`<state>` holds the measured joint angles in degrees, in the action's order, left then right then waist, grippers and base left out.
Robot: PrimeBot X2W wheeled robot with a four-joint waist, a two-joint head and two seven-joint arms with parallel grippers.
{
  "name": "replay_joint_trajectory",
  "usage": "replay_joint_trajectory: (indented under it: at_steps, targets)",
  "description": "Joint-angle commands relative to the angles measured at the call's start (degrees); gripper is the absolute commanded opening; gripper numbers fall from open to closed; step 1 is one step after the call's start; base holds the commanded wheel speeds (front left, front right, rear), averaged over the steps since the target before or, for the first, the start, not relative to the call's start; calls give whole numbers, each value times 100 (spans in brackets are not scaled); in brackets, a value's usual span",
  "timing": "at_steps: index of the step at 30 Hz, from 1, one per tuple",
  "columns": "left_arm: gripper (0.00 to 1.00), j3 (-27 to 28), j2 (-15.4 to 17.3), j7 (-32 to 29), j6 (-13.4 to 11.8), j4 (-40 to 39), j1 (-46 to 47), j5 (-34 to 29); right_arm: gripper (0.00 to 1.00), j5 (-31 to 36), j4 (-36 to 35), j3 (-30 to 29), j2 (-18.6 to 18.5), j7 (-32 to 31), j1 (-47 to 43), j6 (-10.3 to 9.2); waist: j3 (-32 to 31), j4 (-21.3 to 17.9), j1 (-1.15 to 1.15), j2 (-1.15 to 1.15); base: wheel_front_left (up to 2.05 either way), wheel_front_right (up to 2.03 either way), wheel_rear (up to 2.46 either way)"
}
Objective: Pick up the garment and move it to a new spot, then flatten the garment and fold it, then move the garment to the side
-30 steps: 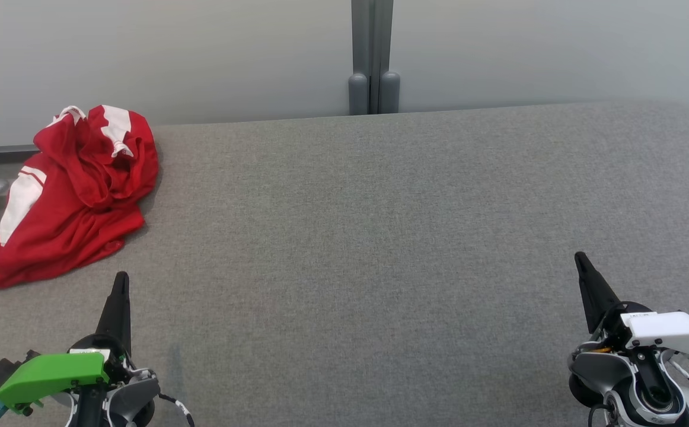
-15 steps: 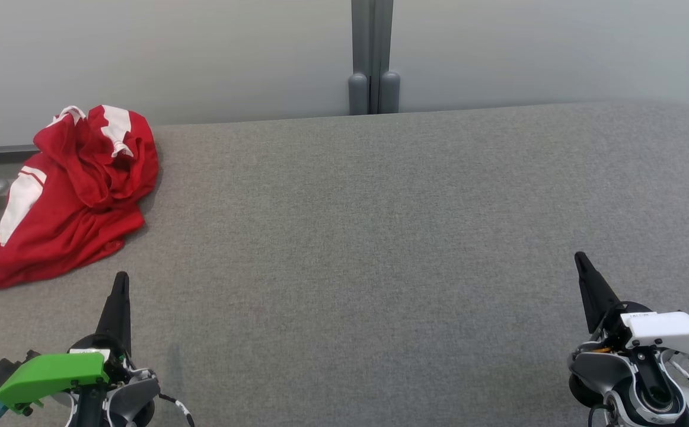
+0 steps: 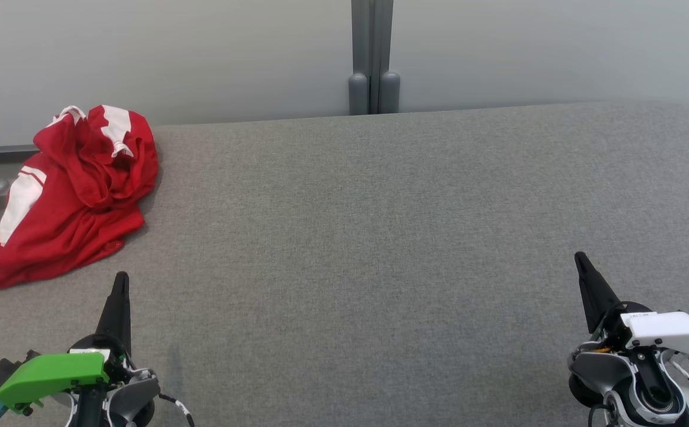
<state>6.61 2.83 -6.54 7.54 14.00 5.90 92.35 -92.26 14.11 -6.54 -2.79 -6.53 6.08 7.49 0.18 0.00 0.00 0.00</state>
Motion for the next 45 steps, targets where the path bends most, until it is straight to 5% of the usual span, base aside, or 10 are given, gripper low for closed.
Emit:
replay_joint_trajectory:
  at_steps: [1,8,9,11,12,13,30,45]
  targets:
    - [0,2,11,-10,11,-8,73,9,0,-31,-31,-2,-23,-10,32,1,0,0,0,0,0,0,0]
    - [0,2,11,-10,11,-8,73,9,0,-31,-31,-2,-23,-10,32,0,0,0,0,0,0,0,0]
    - [100,0,0,0,0,0,0,0,100,1,0,0,0,0,0,0,0,0,0,0,0,0,0]
    - [100,-7,-15,6,0,81,-42,-1,100,8,77,4,21,1,-41,-1,0,0,0,0,0,0,0]
    - [0,-21,-23,14,0,117,-73,-4,0,10,107,12,31,9,-73,-1,0,0,0,0,0,0,0]
    - [100,-29,-35,17,0,165,-124,-5,100,12,162,18,43,12,-128,-2,-1,0,0,0,0,0,0]
    - [100,-348,-23,490,-131,-184,-192,-764,100,774,-22,91,29,486,-256,-2,-45,12,0,0,0,0,0]
    - [100,-716,-14,840,-473,-637,-308,-2521,100,2719,-453,149,18,838,-412,-1,-71,31,0,0,0,0,0]
